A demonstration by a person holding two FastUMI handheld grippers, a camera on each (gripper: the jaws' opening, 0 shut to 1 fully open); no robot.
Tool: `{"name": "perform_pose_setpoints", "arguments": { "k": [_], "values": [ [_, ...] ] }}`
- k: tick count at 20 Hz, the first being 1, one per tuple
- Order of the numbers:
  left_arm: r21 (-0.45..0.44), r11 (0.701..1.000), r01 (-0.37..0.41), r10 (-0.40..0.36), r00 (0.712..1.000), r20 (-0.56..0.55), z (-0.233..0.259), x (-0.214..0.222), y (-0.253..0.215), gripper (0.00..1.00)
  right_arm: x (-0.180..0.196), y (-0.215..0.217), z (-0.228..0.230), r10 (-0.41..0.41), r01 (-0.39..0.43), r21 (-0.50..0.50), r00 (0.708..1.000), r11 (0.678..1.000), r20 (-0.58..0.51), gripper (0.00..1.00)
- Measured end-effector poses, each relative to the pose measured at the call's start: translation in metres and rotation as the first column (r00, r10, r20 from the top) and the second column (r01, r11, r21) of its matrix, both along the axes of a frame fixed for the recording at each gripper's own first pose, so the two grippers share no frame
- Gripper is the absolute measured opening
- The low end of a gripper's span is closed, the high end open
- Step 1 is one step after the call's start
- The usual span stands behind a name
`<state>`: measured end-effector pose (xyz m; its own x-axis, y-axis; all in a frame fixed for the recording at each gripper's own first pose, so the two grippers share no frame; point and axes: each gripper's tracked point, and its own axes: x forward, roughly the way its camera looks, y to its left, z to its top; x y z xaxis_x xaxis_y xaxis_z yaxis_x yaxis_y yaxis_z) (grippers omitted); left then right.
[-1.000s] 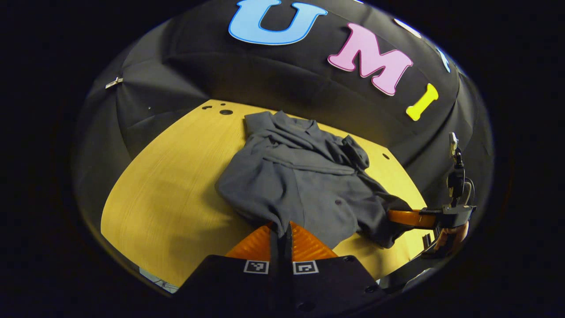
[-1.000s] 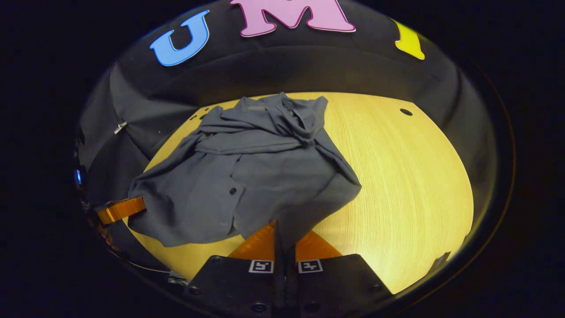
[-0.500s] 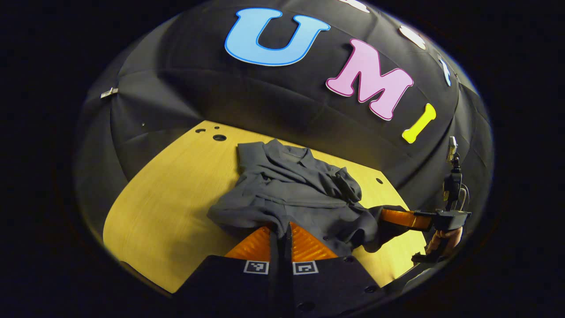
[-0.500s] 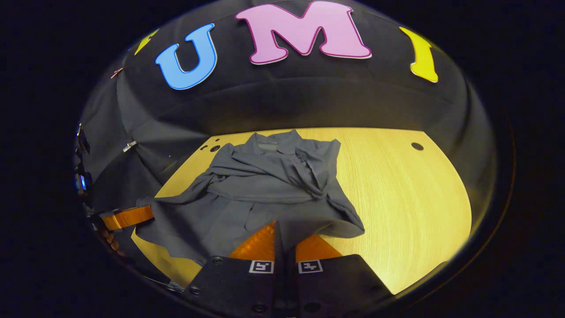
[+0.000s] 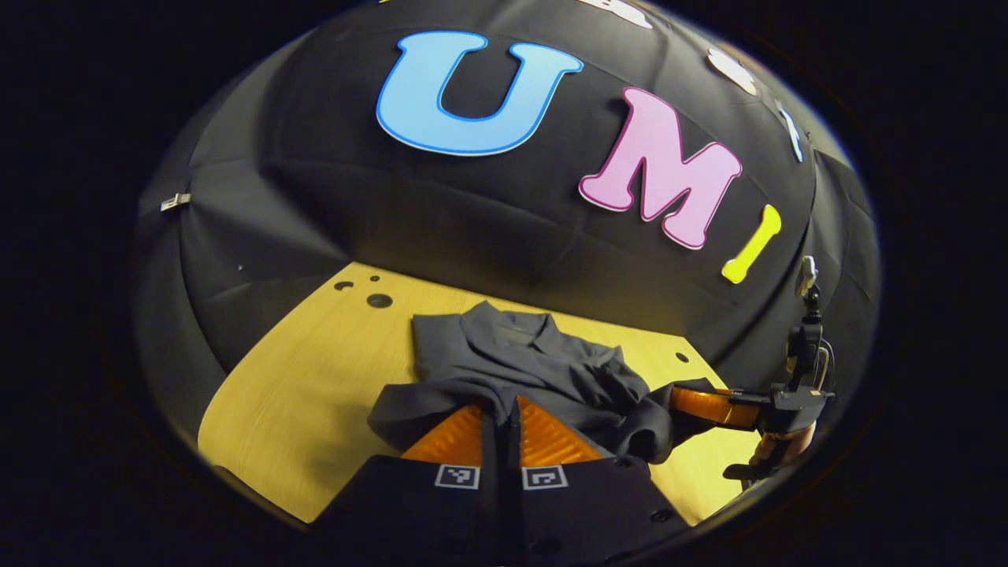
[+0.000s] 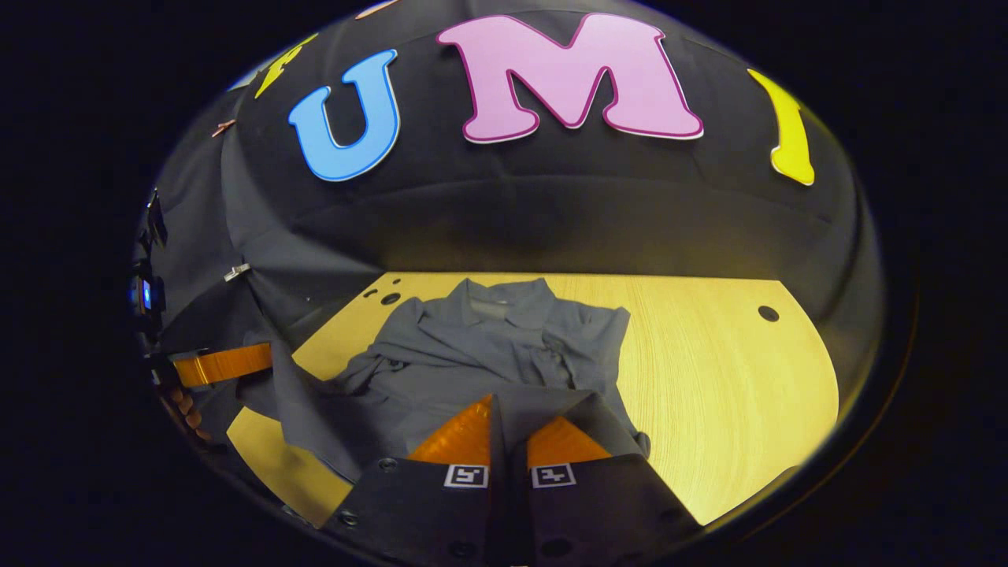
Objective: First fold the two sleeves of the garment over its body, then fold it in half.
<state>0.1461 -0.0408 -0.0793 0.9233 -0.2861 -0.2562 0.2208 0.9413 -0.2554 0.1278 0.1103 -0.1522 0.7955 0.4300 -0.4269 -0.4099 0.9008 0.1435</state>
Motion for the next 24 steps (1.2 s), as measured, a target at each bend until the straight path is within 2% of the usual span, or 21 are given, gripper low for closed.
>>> {"name": "perform_pose_setpoints", "arguments": {
  "k": [6,11,12,13,14,19,24],
  "values": [
    [-0.023,0.999,-0.032,0.034,0.996,0.077,0.029,0.064,0.006,0.05,0.059,0.002,0.019,-0.009,0.011,-0.016,0.997,1.000,0.081,0.05],
    [-0.026,0.996,-0.090,0.092,0.989,0.113,0.042,0.119,0.018,0.05,0.110,0.010,0.038,-0.033,0.034,-0.005,0.990,0.999,0.141,0.05],
    [-0.029,0.995,-0.098,0.101,0.988,0.118,0.041,0.132,0.022,0.05,0.121,0.010,0.040,-0.042,0.042,0.002,0.988,0.999,0.148,0.00],
    [-0.026,0.994,-0.104,0.107,0.987,0.118,0.040,0.145,0.024,0.05,0.133,0.011,0.042,-0.052,0.052,0.005,0.986,0.999,0.158,0.05],
    [-0.015,0.994,-0.113,0.114,0.986,0.120,0.037,0.157,0.028,0.05,0.146,0.012,0.044,-0.056,0.056,0.006,0.984,0.998,0.167,0.05],
    [-0.030,0.989,-0.147,0.149,0.984,0.101,0.017,0.213,0.037,0.05,0.198,0.021,0.027,-0.044,0.048,-0.023,0.984,0.999,0.173,0.05],
    [0.010,0.991,-0.137,0.135,0.985,0.109,0.001,0.260,0.041,0.05,0.239,0.021,0.007,-0.068,0.071,-0.014,0.985,0.997,0.158,0.05]
  ]
}}
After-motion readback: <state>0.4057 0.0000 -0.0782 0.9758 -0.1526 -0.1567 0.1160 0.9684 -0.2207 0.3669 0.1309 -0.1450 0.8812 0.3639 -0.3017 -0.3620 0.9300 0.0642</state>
